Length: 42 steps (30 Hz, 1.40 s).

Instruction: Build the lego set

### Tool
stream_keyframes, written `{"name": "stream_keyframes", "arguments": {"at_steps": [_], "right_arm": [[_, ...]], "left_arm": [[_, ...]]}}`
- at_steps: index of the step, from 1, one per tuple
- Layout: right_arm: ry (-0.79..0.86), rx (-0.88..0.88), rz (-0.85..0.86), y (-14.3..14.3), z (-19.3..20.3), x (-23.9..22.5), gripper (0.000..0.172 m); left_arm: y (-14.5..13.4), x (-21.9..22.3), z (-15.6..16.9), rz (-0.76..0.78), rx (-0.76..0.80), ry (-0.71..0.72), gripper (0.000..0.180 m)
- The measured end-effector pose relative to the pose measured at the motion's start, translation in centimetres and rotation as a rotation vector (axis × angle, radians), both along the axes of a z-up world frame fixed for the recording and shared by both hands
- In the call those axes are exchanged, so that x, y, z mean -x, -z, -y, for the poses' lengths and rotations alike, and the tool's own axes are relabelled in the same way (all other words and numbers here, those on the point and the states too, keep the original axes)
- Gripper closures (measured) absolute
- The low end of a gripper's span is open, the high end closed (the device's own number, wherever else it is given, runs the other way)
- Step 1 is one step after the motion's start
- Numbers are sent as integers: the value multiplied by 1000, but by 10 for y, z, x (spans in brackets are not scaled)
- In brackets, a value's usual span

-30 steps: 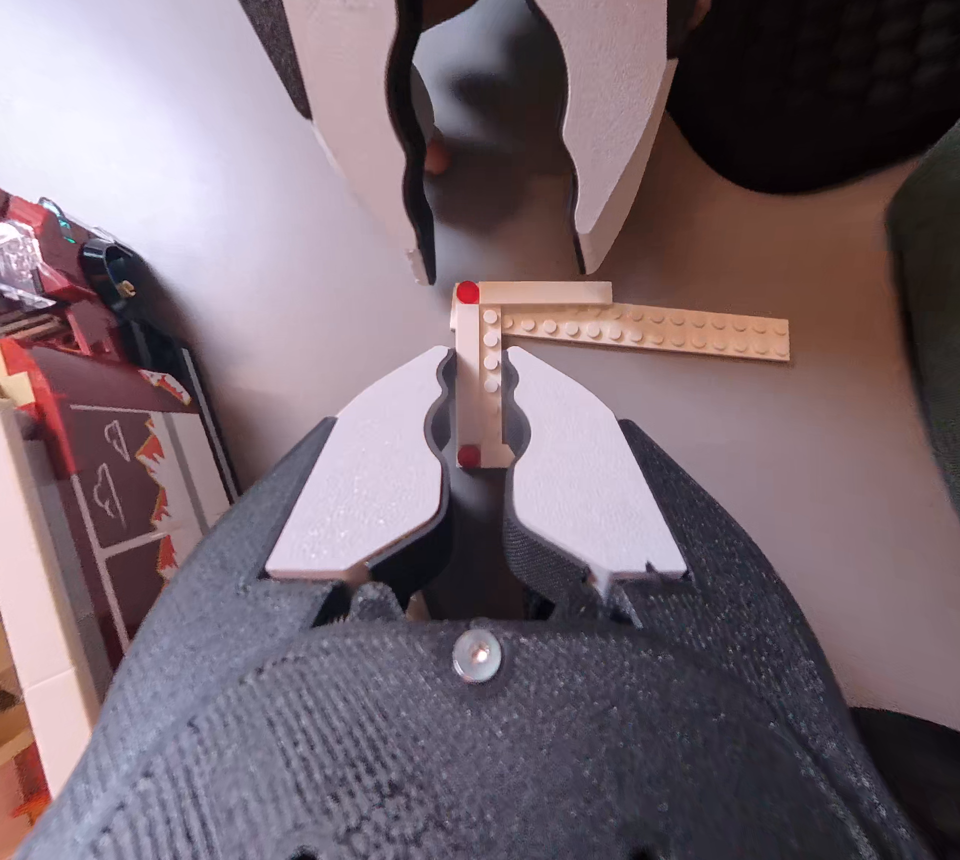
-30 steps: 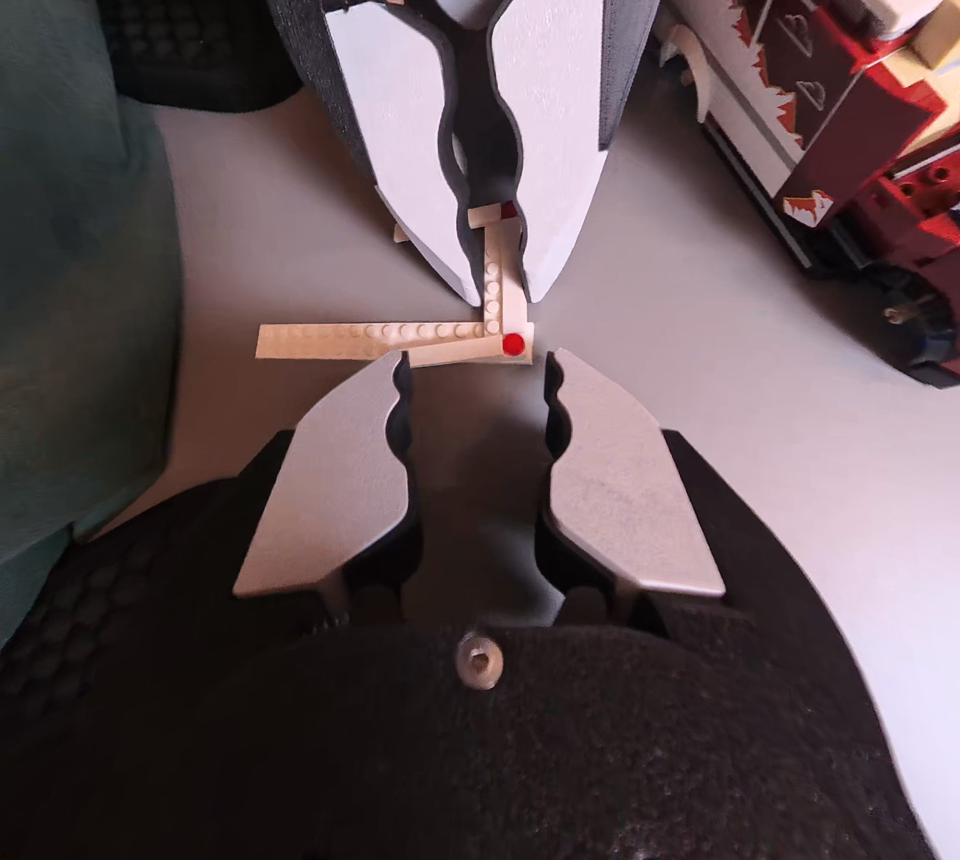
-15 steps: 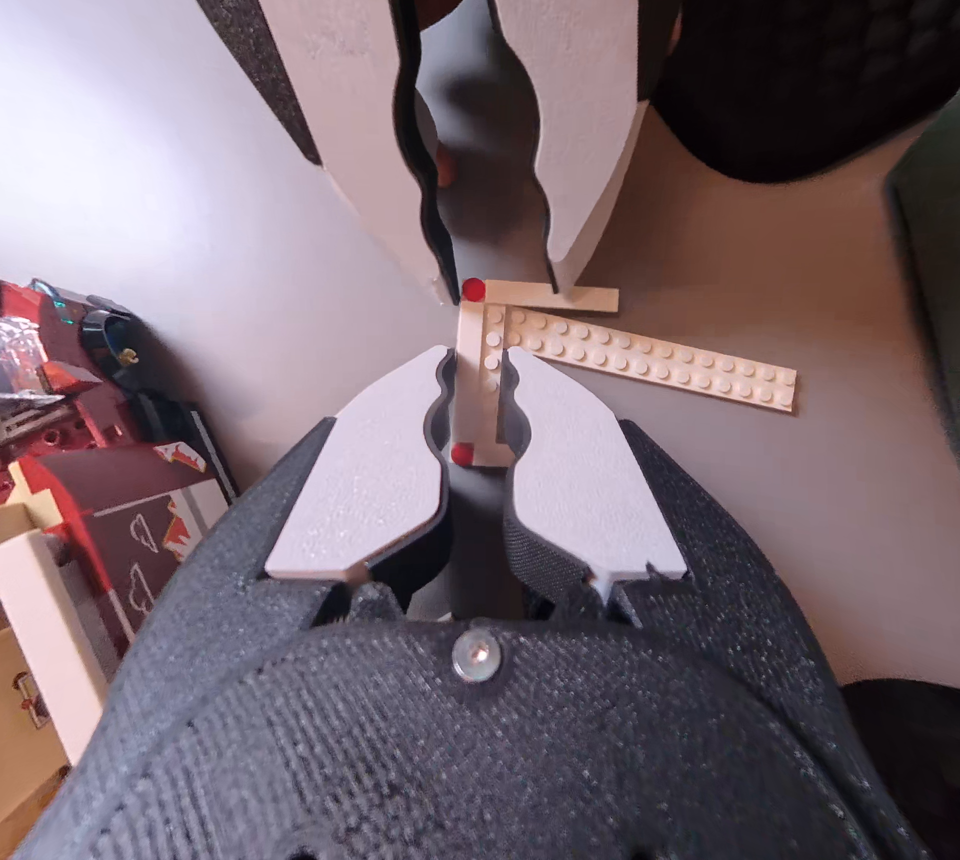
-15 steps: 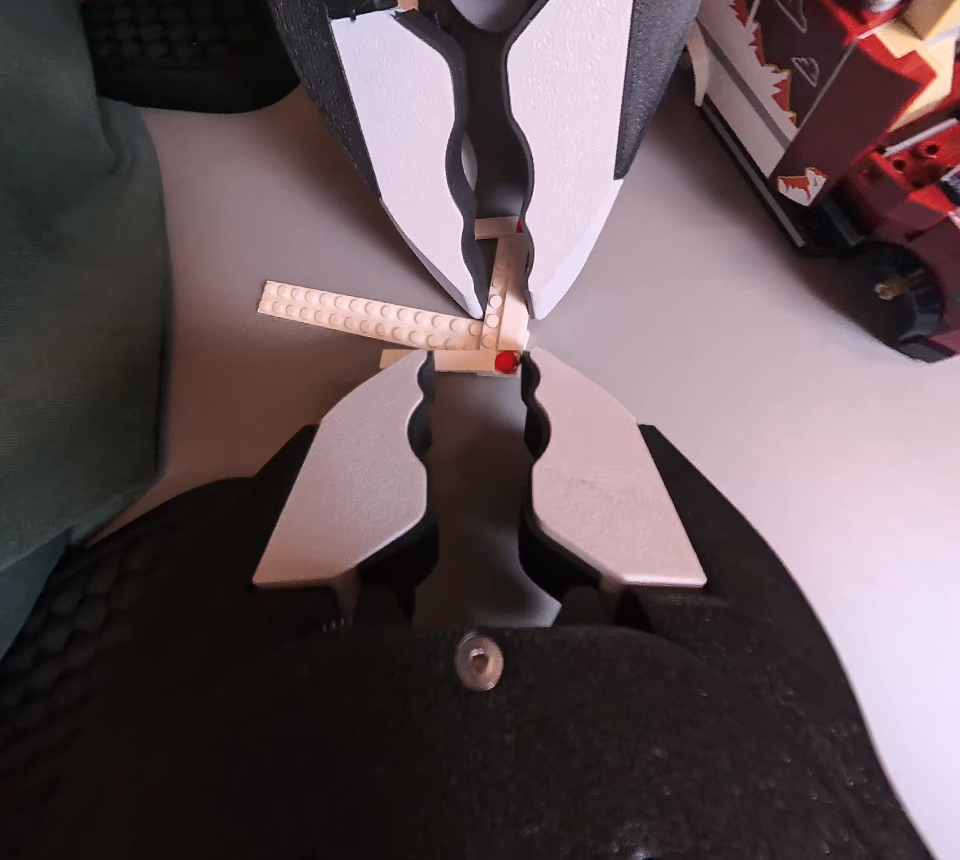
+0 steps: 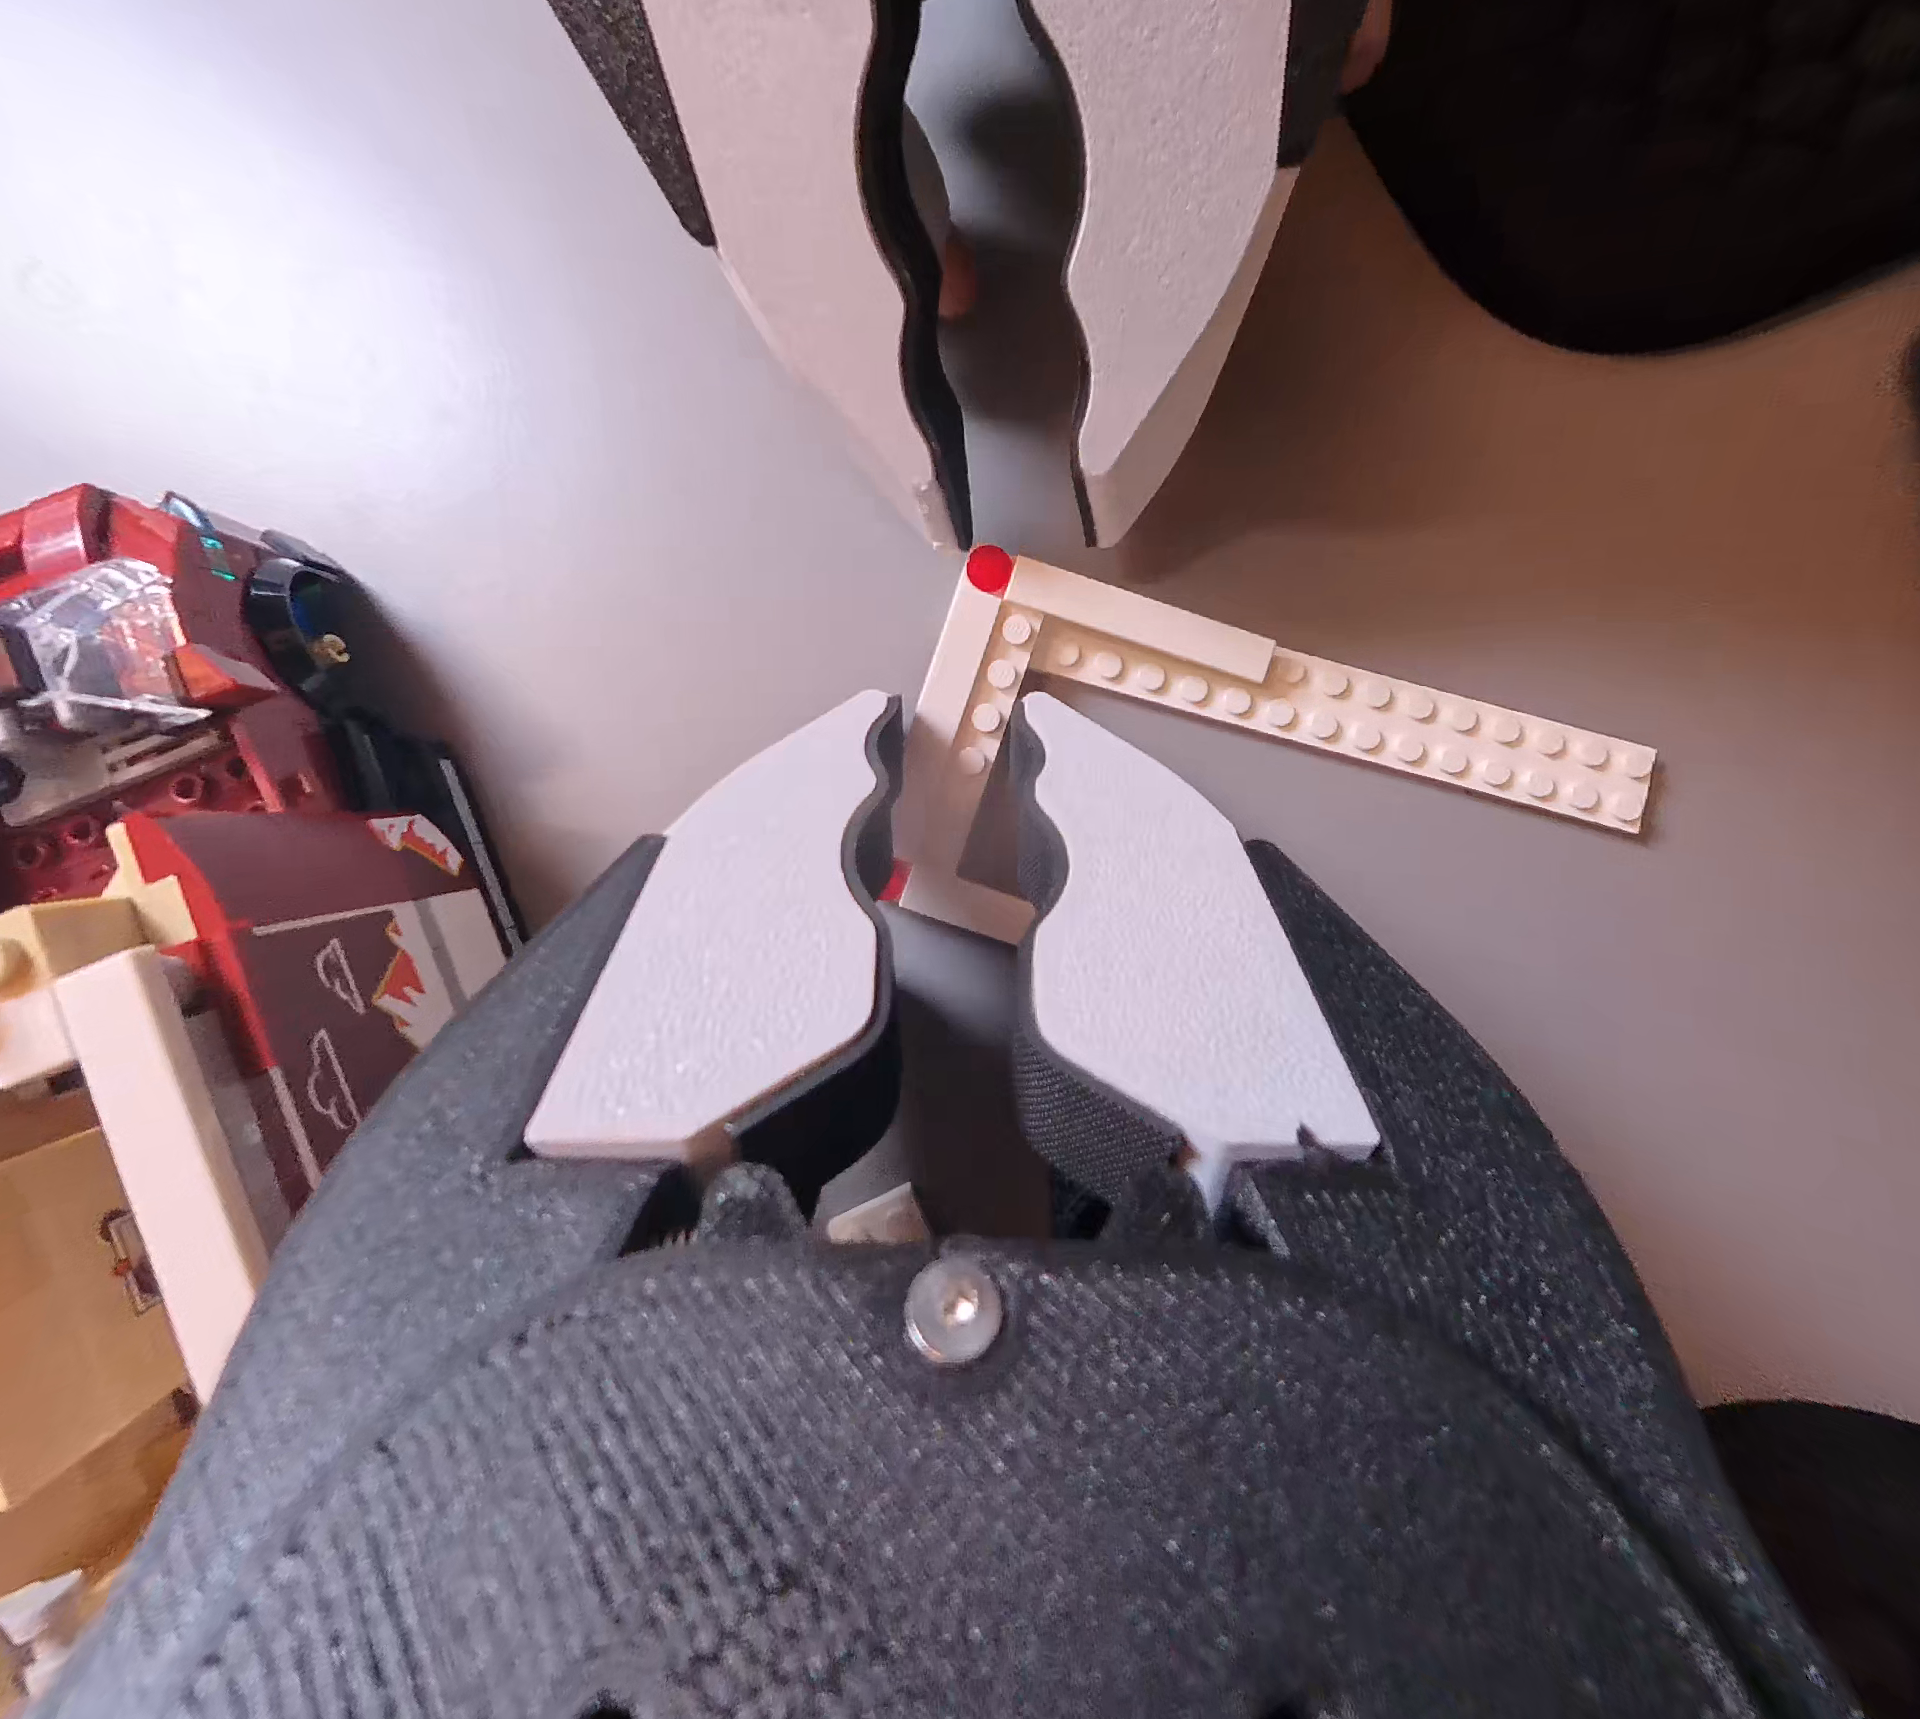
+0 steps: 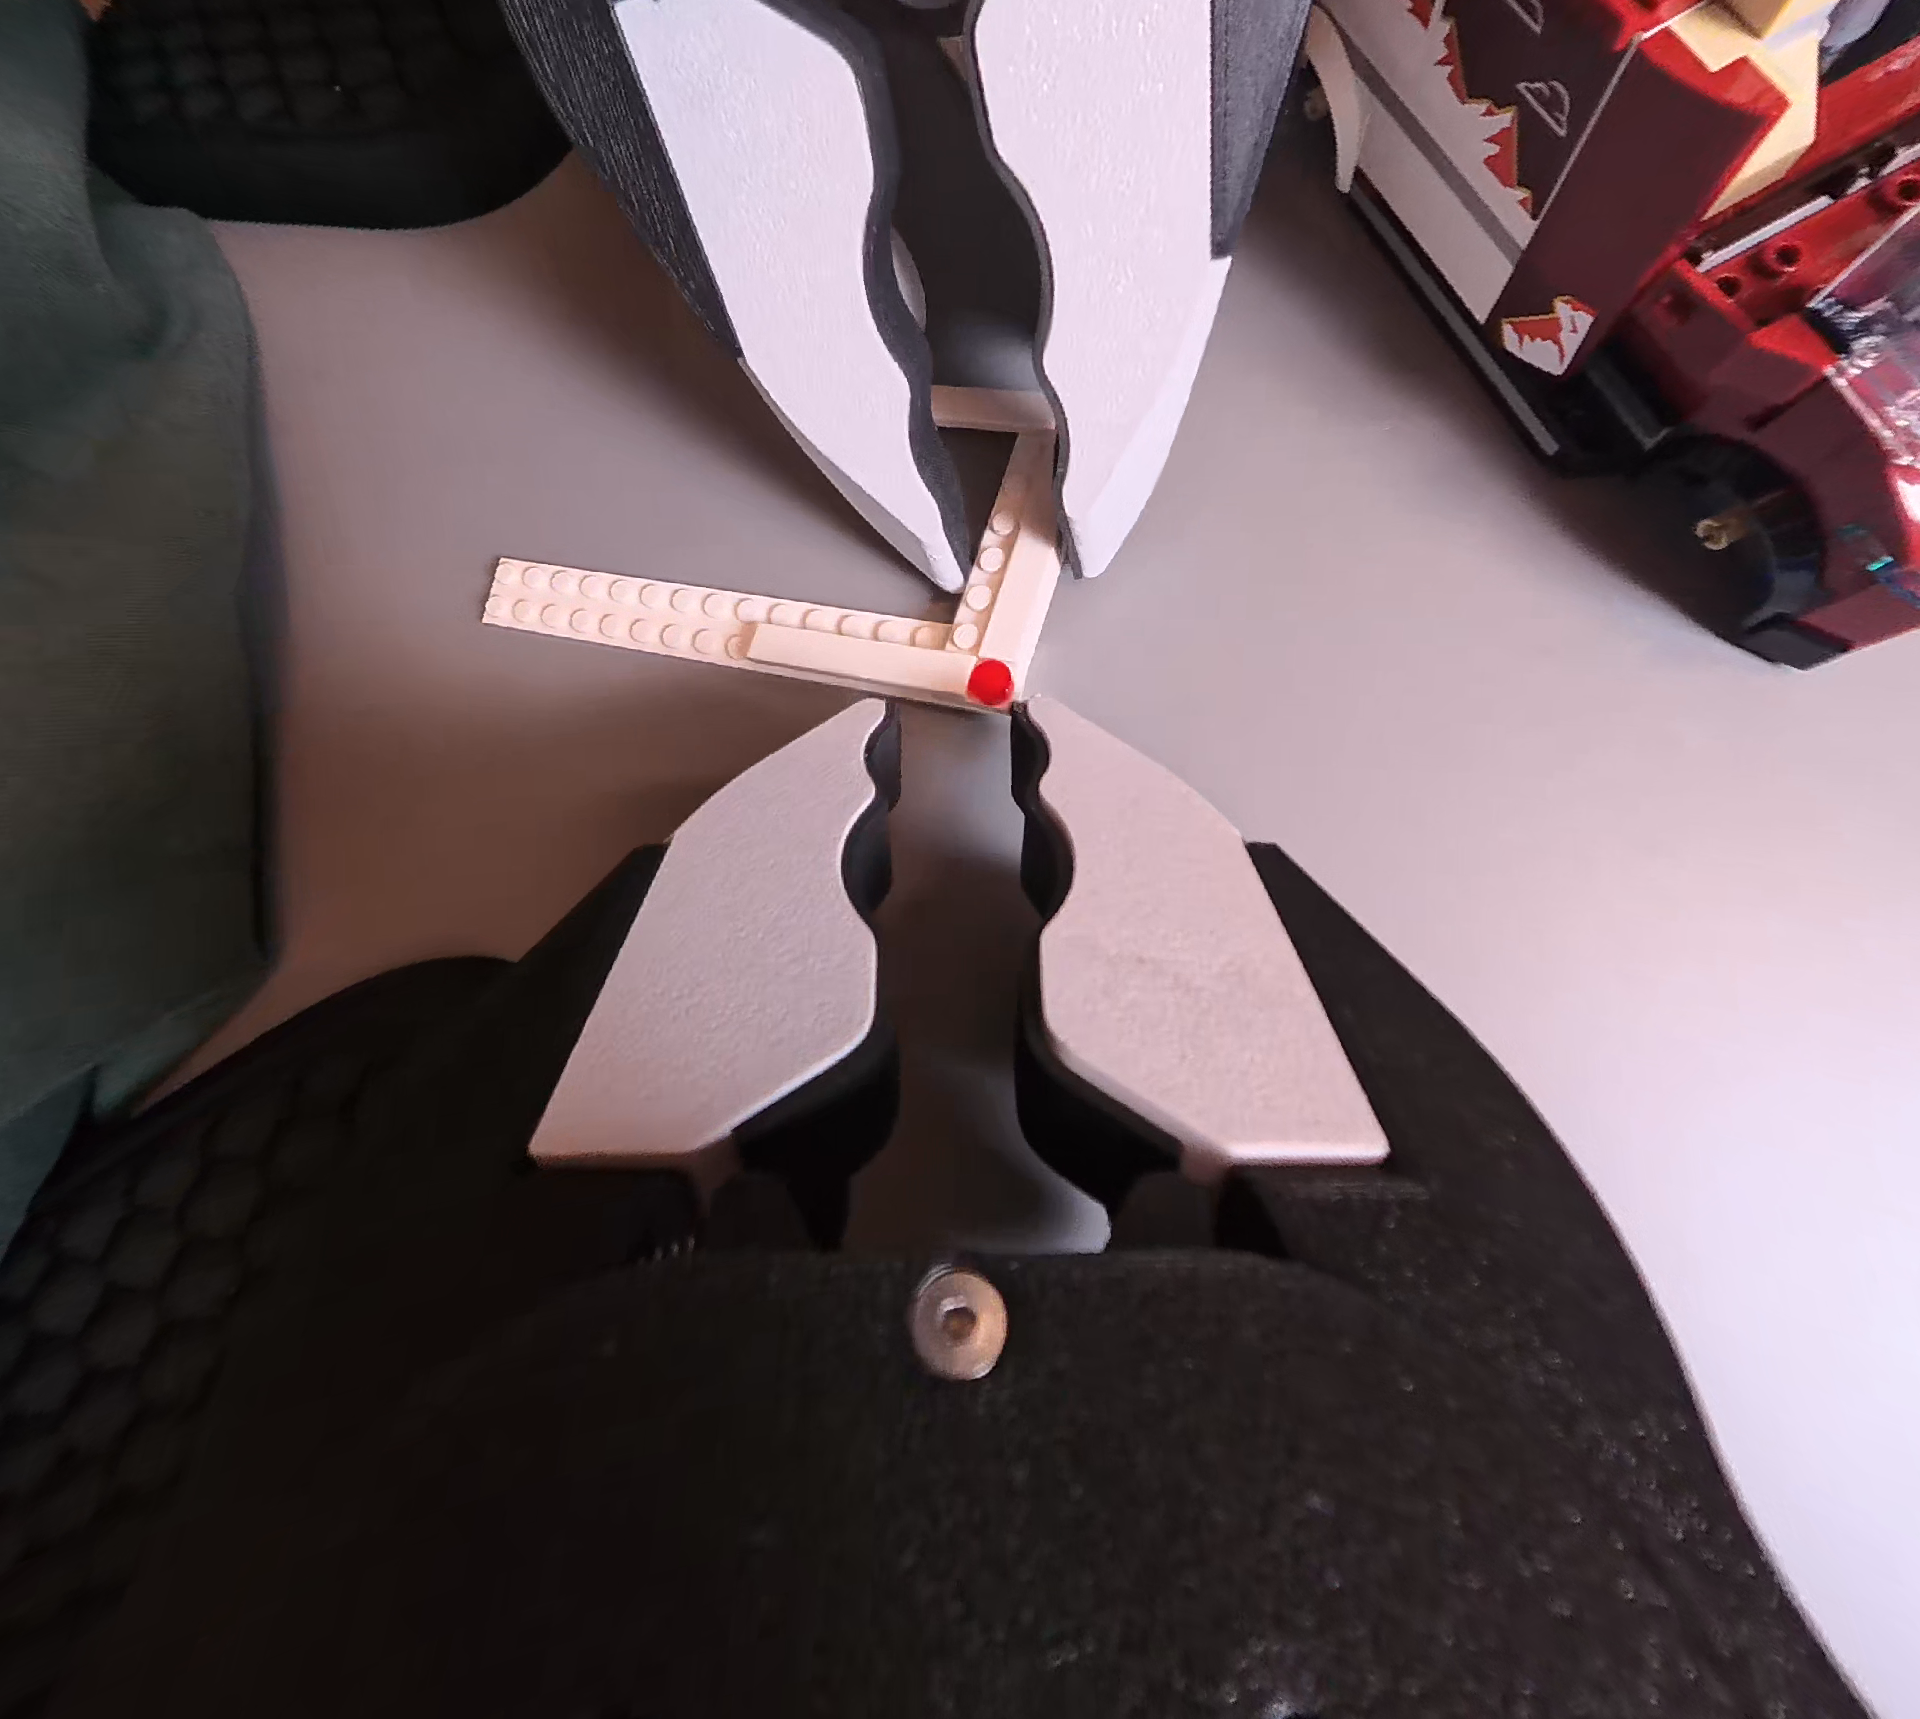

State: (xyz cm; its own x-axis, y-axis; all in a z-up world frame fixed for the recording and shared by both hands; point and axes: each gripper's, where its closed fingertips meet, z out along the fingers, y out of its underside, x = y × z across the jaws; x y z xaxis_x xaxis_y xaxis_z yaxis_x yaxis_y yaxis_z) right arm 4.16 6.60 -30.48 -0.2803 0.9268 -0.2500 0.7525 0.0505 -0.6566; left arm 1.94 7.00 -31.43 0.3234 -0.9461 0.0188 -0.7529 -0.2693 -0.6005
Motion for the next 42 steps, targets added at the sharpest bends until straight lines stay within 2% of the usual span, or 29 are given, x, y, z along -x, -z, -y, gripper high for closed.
{"name": "stream_keyframes", "arguments": {"at_steps": [12, 19, 25, 32, 37, 40, 42], "right_arm": [[-5, -42, 16, 0, 2, 1, 147], [13, -56, -5, -2, -4, 2, 163], [29, -44, -9, -3, -7, 2, 168], [-1, 31, -1, -7, 1, -3, 165], [-6, 4, -18, -8, -7, -7, 157], [-27, -48, -42, -7, -11, -8, 150], [-52, -83, -63, -6, -11, -8, 145]], "left_arm": [[1, -2, 1, -4, 6, 10, 161], [1, -2, 0, -17, -2, 33, 161], [1, -6, 0, -31, -2, 63, 162], [0, -6, -4, -27, -15, 41, 161], [-12, -4, -7, 2, -72, 9, 155], [-21, 3, -5, -1, -108, -55, 154], [-24, 3, 9, 26, -53, -121, 154]]}}
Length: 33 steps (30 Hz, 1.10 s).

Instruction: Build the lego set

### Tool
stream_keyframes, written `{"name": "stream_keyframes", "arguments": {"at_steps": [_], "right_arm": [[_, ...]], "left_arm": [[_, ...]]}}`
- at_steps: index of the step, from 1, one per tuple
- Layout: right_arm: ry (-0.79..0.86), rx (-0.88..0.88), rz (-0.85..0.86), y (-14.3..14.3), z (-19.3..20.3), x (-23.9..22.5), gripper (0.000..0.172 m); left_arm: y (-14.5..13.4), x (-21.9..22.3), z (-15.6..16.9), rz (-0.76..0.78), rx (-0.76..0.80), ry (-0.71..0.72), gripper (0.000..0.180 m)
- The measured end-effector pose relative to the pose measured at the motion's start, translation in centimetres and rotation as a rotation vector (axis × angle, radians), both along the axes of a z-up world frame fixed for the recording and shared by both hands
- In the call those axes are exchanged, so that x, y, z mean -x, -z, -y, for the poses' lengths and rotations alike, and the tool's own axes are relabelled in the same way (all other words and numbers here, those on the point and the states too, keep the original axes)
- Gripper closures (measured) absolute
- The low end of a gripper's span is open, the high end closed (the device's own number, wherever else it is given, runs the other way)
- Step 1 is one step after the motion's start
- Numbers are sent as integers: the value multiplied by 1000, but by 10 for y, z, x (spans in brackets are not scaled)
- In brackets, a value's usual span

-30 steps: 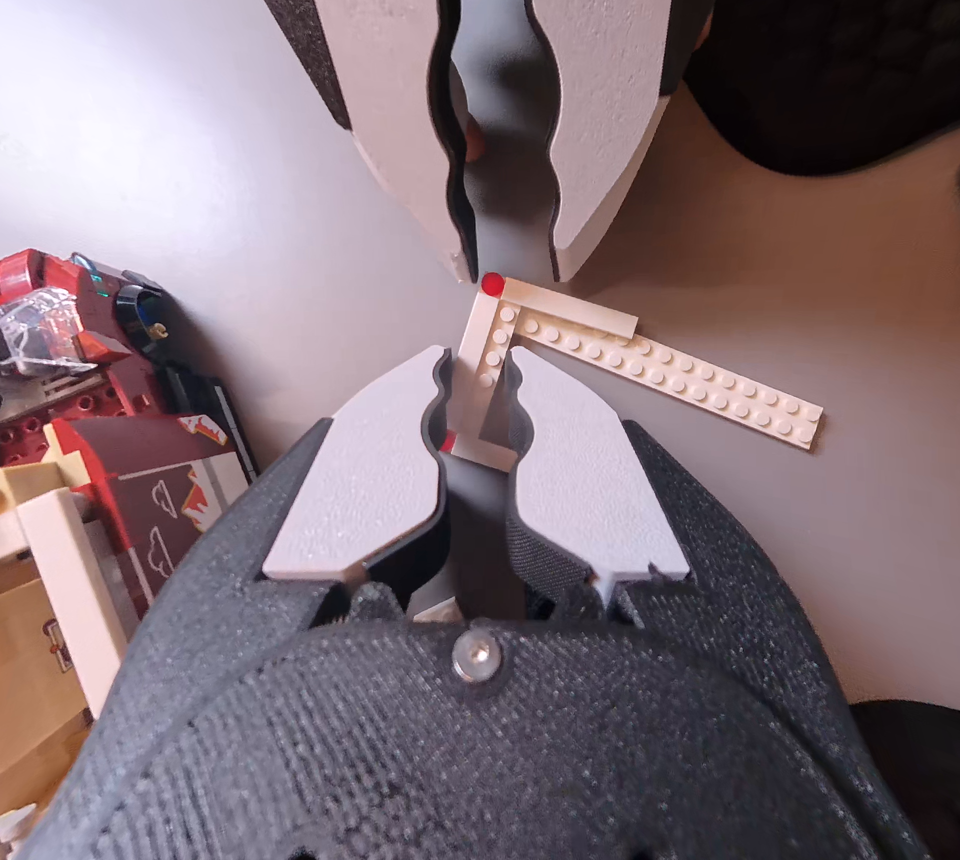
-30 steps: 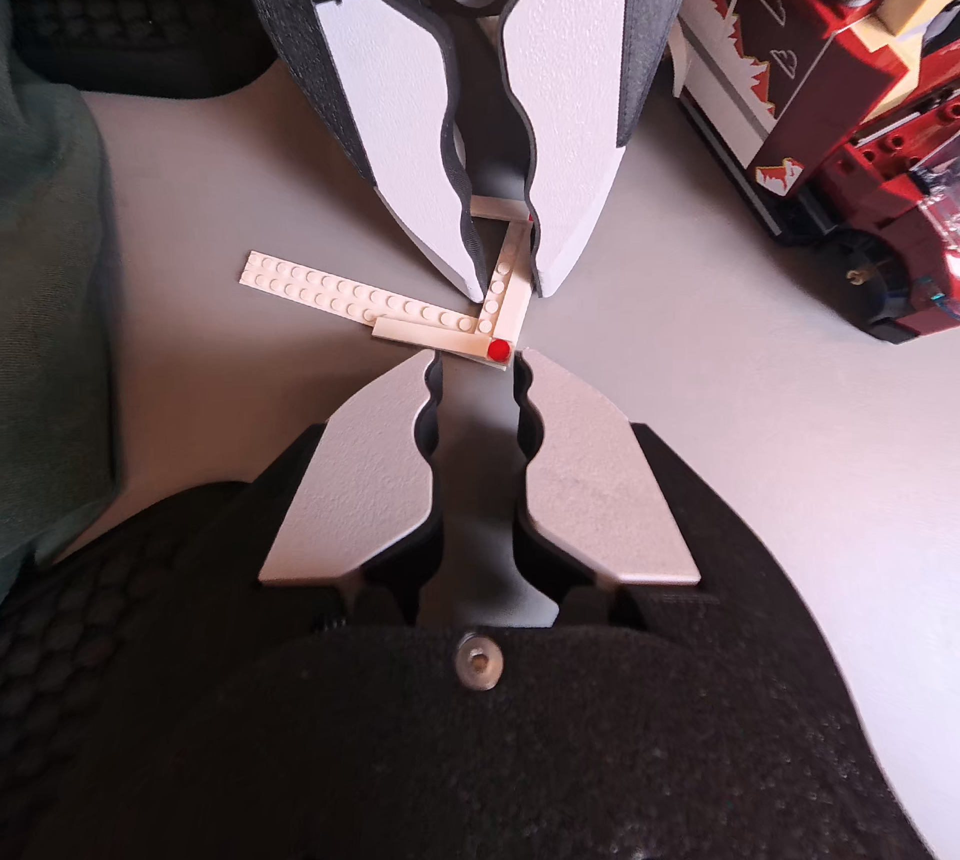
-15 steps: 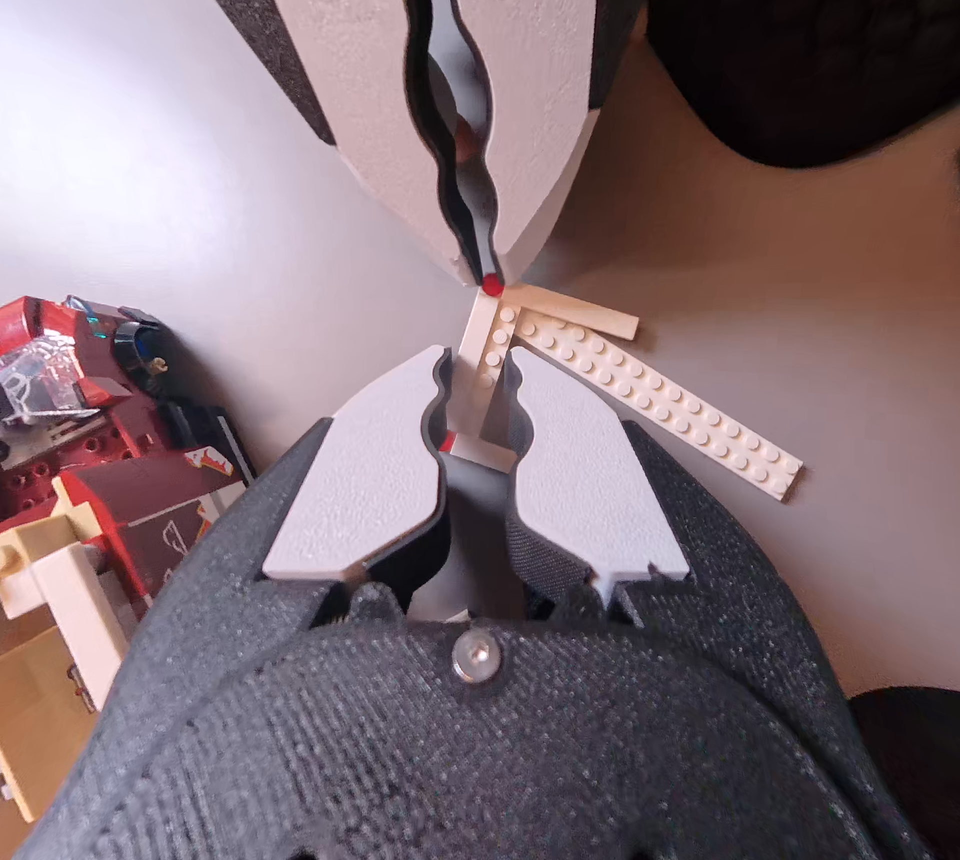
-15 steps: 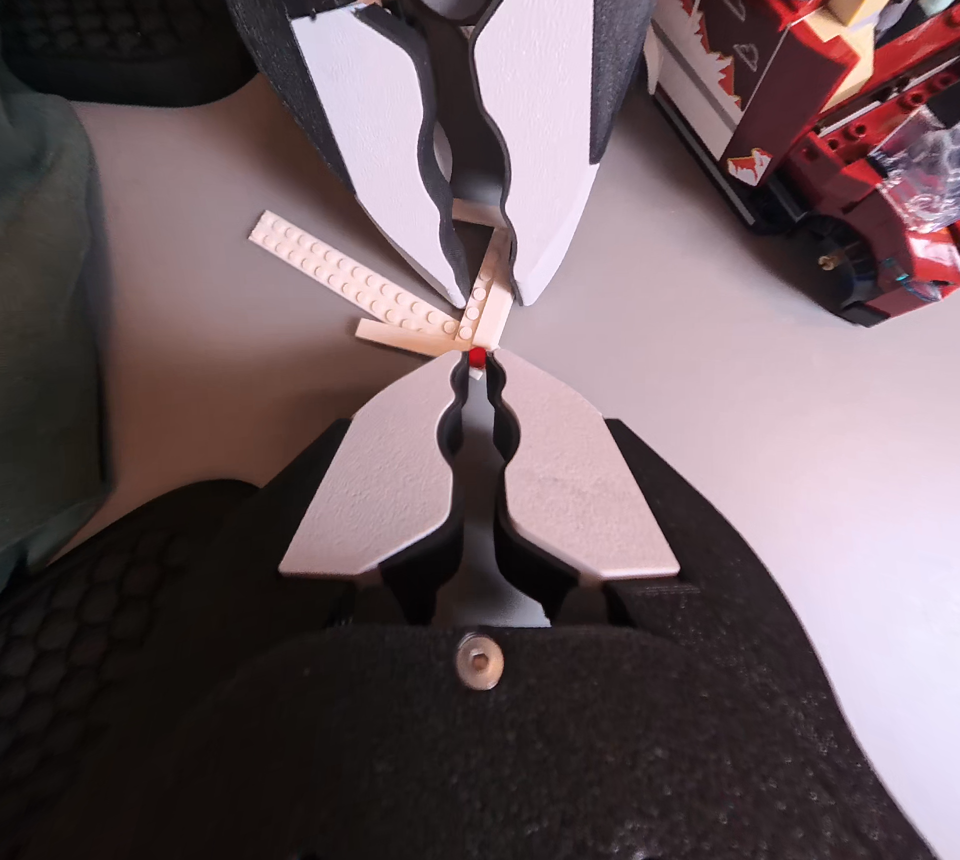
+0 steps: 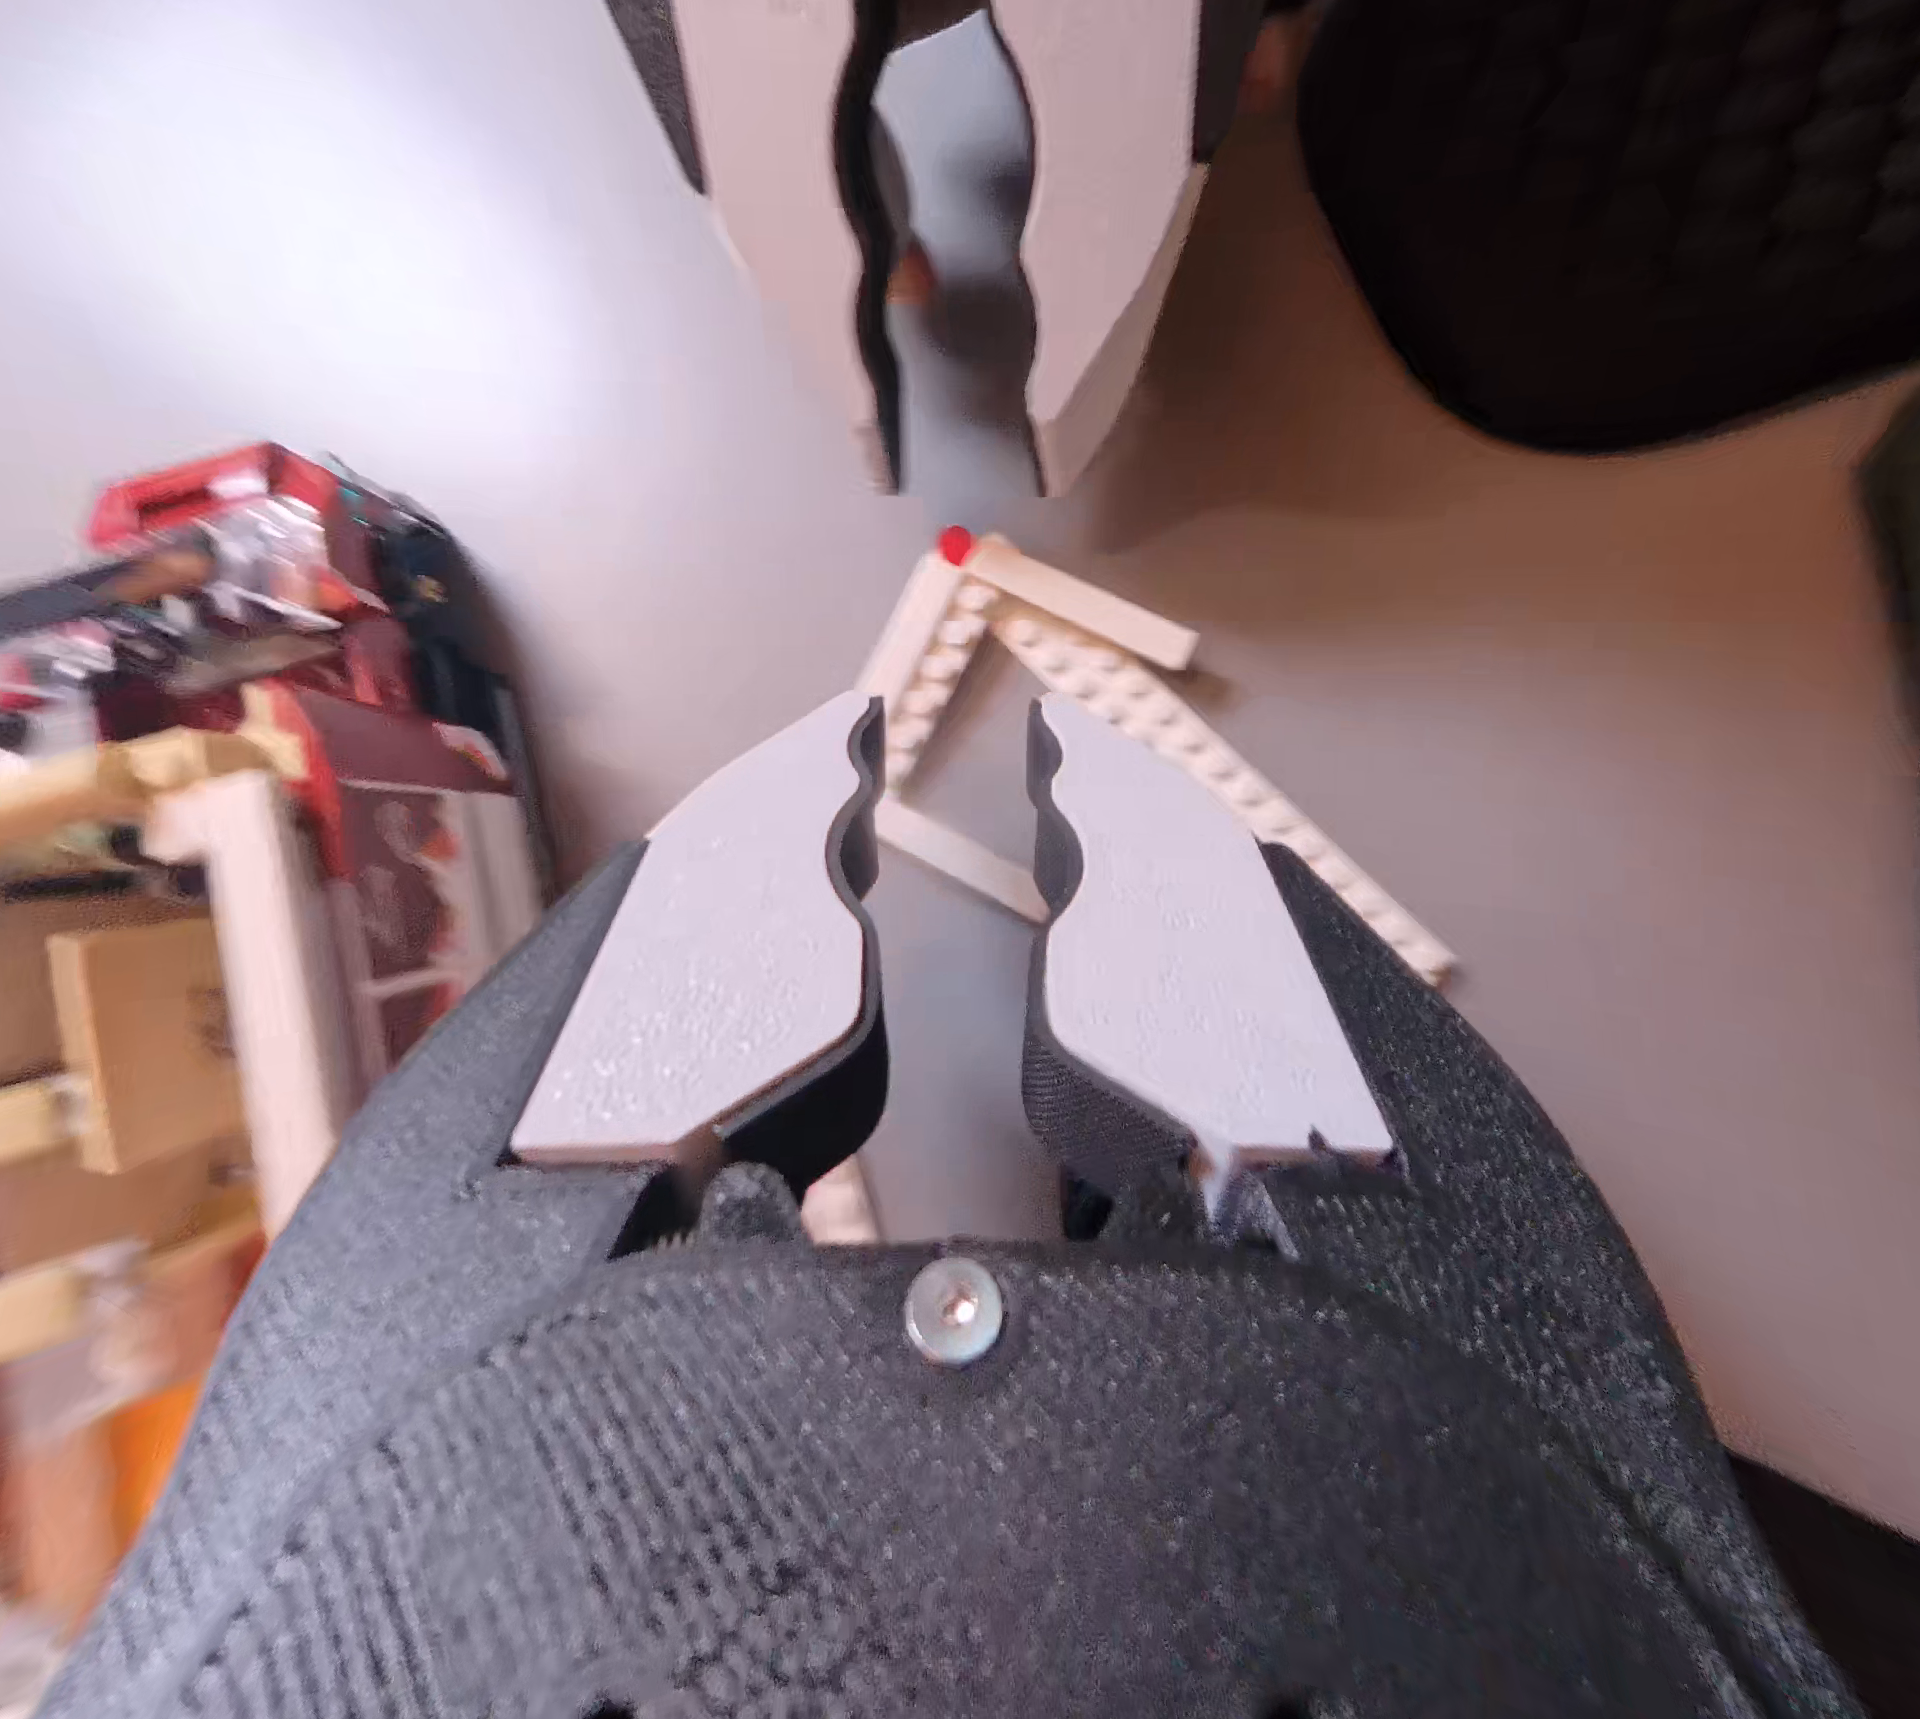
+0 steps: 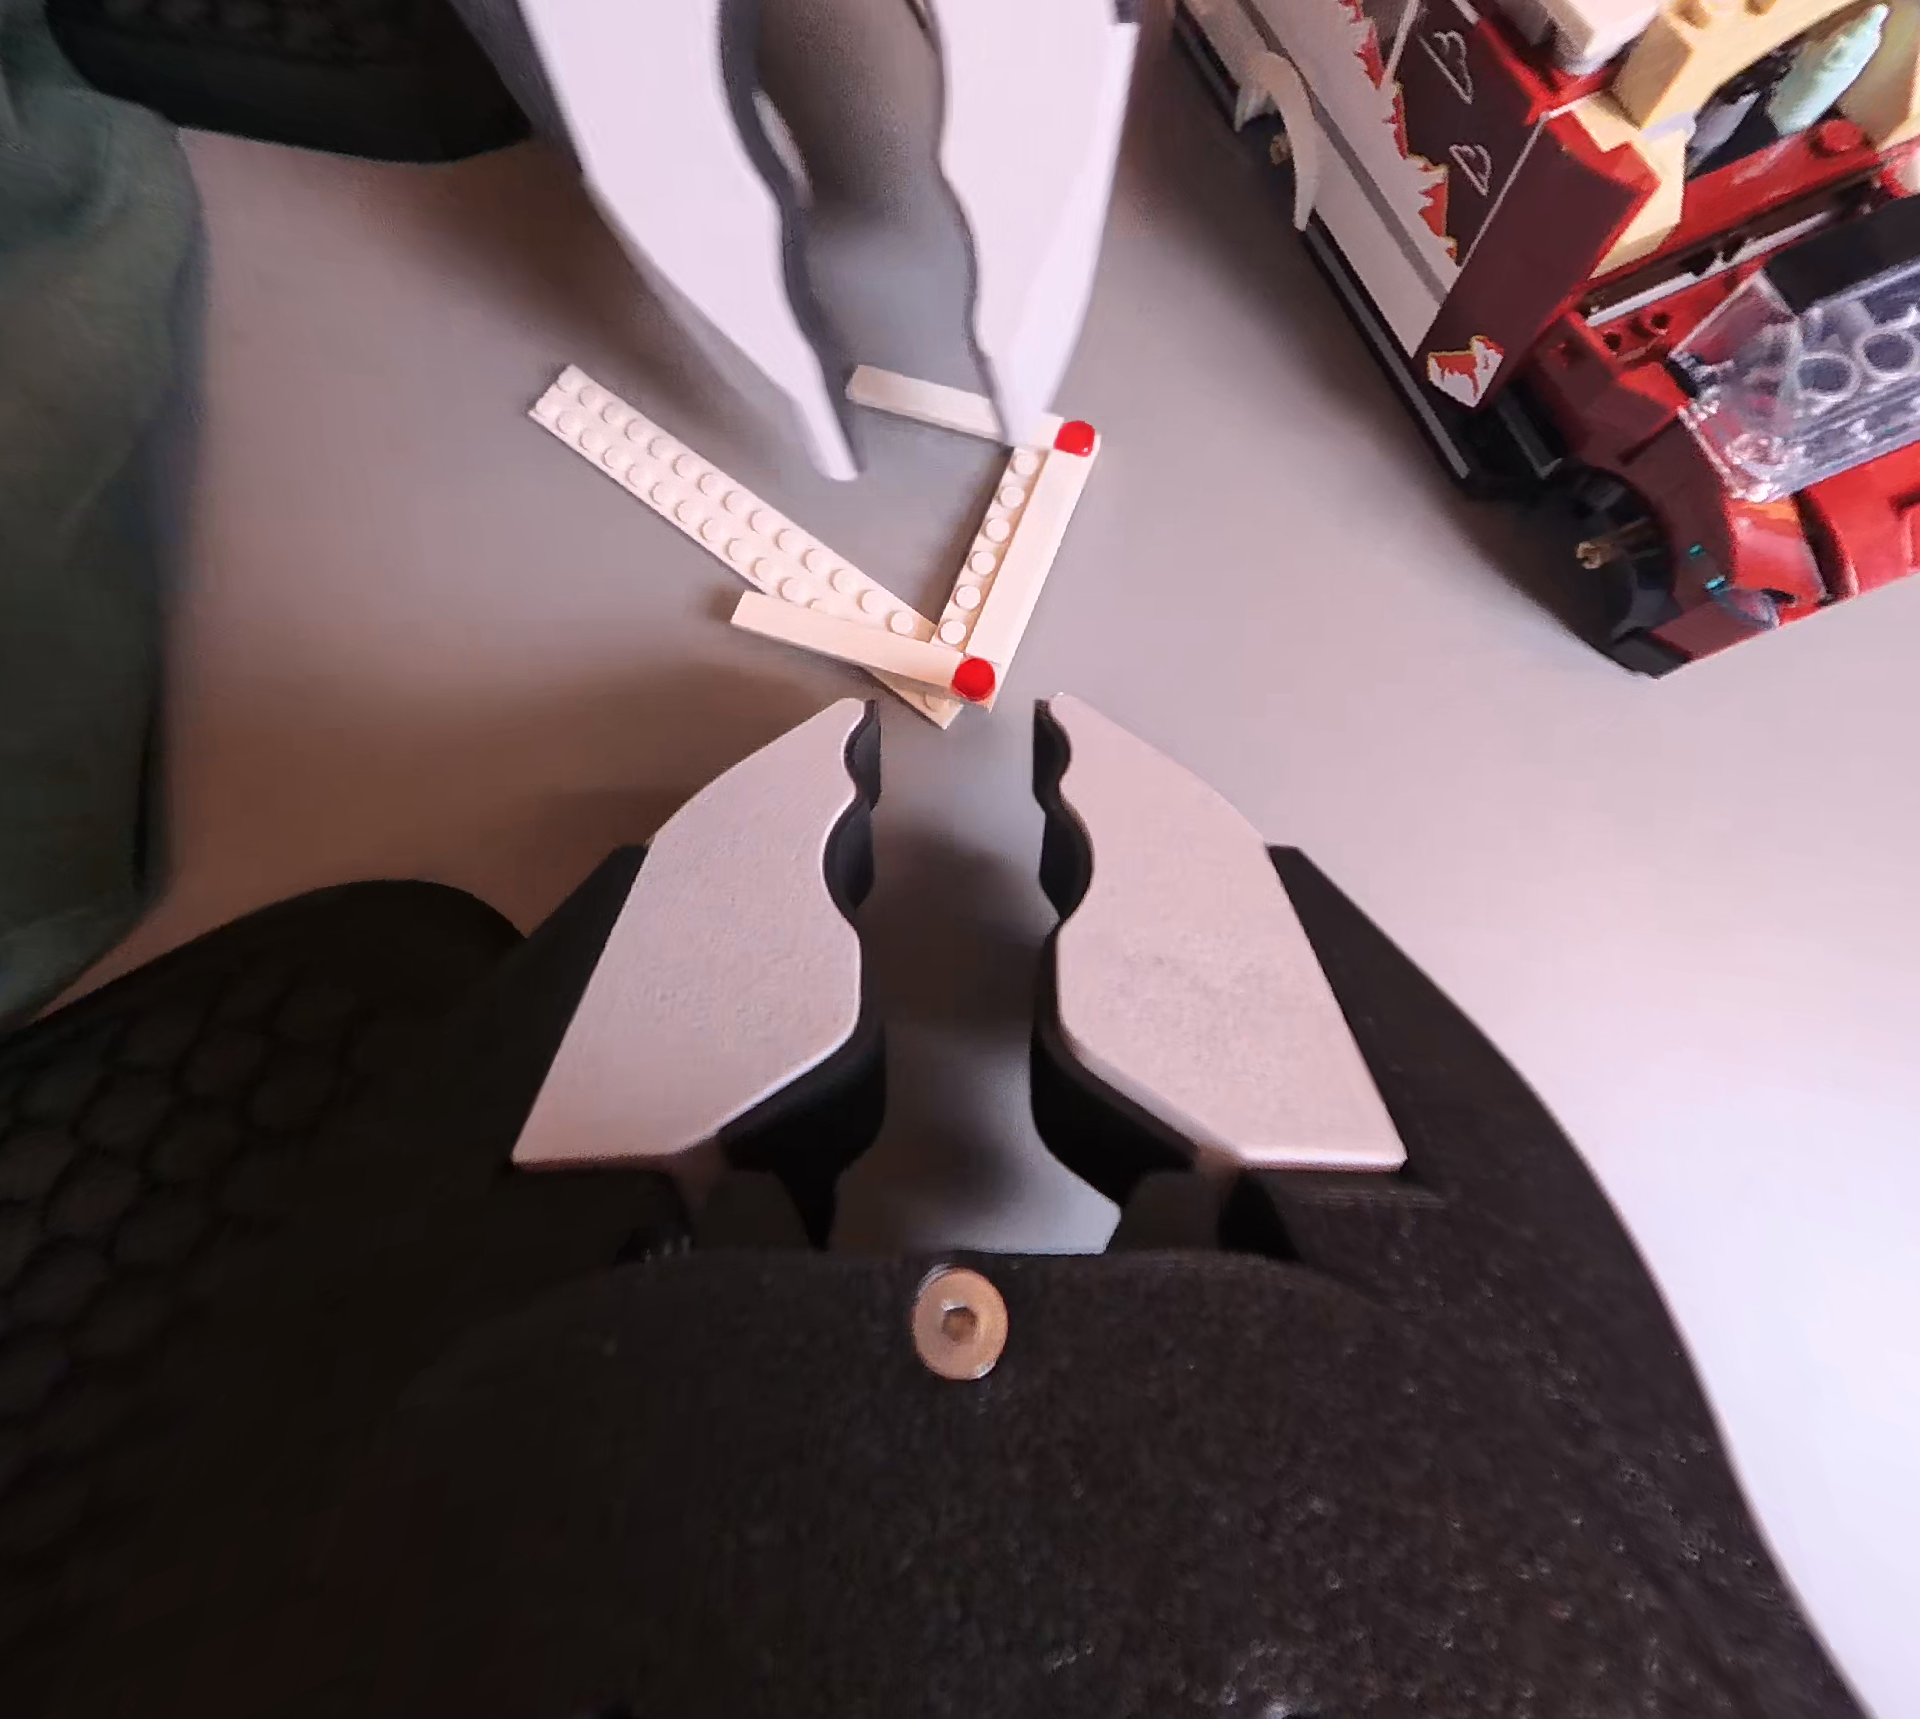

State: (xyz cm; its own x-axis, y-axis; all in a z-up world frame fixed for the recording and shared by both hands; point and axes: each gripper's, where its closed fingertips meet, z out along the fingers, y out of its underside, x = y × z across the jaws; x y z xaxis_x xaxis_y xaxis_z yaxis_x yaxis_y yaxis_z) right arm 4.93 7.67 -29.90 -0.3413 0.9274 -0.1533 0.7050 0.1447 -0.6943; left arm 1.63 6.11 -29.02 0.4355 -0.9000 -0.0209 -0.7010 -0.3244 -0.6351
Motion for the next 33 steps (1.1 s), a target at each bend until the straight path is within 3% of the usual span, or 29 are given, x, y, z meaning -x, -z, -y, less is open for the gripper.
{"name": "stream_keyframes", "arguments": {"at_steps": [3, 7, 17, 33], "right_arm": [[-26, -52, -15, 2, 1, 1, 134], [-32, -111, -19, 3, -1, 4, 126], [-11, -88, 20, 8, 6, 9, 130], [3, -75, 41, 9, 37, 7, 134]], "left_arm": [[8, -5, 36, 7, 130, -46, 140], [21, -12, 62, 5, 190, -132, 129], [27, -1, 64, -76, 95, -165, 159], [25, 31, 83, -103, 85, -72, 158]]}}
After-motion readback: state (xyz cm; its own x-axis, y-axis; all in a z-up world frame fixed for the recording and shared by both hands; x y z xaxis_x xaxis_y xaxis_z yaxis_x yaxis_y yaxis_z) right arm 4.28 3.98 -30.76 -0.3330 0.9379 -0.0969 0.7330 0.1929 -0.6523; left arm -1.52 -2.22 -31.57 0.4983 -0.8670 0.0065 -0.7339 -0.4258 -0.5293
